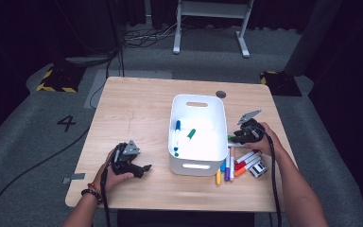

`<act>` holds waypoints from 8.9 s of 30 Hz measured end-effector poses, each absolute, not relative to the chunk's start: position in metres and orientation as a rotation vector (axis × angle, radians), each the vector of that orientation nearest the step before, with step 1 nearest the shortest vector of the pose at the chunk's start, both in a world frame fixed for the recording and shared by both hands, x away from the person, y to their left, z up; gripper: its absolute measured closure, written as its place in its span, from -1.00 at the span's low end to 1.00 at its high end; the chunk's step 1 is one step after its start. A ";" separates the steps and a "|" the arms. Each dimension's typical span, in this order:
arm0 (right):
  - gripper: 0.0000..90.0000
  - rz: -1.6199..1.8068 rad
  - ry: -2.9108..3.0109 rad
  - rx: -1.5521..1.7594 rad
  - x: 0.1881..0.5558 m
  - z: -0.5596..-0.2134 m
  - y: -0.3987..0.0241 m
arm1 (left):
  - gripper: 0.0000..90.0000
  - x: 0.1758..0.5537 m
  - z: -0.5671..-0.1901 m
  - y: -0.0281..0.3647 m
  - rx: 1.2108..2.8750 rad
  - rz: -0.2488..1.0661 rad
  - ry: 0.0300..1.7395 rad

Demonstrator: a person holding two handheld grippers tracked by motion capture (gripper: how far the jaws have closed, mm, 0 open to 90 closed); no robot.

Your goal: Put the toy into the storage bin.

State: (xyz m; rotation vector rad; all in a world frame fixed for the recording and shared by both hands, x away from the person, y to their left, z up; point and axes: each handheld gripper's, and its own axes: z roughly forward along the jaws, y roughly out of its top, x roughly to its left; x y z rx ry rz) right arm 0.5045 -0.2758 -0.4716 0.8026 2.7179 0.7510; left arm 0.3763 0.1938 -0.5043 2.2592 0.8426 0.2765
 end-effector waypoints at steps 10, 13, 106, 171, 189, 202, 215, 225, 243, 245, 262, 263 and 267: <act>0.50 0.719 2.712 0.790 0.515 -0.475 -0.277 | -0.68 0.376 -0.504 0.194 2.259 0.276 0.843; 0.62 0.696 2.705 0.731 0.516 -0.474 -0.274 | -0.68 0.377 -0.504 0.194 2.264 0.300 0.834; 0.66 1.207 2.622 0.287 0.395 -0.339 -0.148 | -0.68 0.376 -0.504 0.194 2.259 0.276 0.842; 0.25 1.248 2.425 0.577 0.418 -0.359 -0.283 | -0.68 0.376 -0.504 0.194 2.259 0.276 0.842; 0.07 0.985 2.474 0.855 0.489 -0.450 -0.337 | -0.69 0.377 -0.504 0.194 2.266 0.292 0.834; 0.06 0.962 2.513 0.958 0.523 -0.470 -0.323 | -0.69 0.377 -0.504 0.194 2.261 0.292 0.838; 0.62 0.903 2.559 0.999 0.517 -0.484 -0.328 | -0.69 0.377 -0.504 0.194 2.261 0.292 0.838; 0.65 0.870 2.535 1.044 0.501 -0.483 -0.330 | -0.69 0.377 -0.504 0.194 2.265 0.295 0.835; 0.66 1.192 2.329 1.062 0.467 -0.427 -0.351 | -0.69 0.377 -0.504 0.194 2.263 0.295 0.836; 0.66 1.229 2.310 1.042 0.462 -0.419 -0.353 | -0.69 0.377 -0.504 0.194 2.265 0.295 0.835; 0.65 1.391 2.309 0.777 0.427 -0.354 -0.314 | -0.69 0.377 -0.504 0.194 2.264 0.293 0.835; 0.65 1.398 2.317 0.752 0.424 -0.350 -0.308 | -0.69 0.377 -0.504 0.194 2.262 0.291 0.838; 0.66 1.413 2.348 0.674 0.416 -0.341 -0.290 | -0.69 0.377 -0.504 0.194 2.262 0.283 0.841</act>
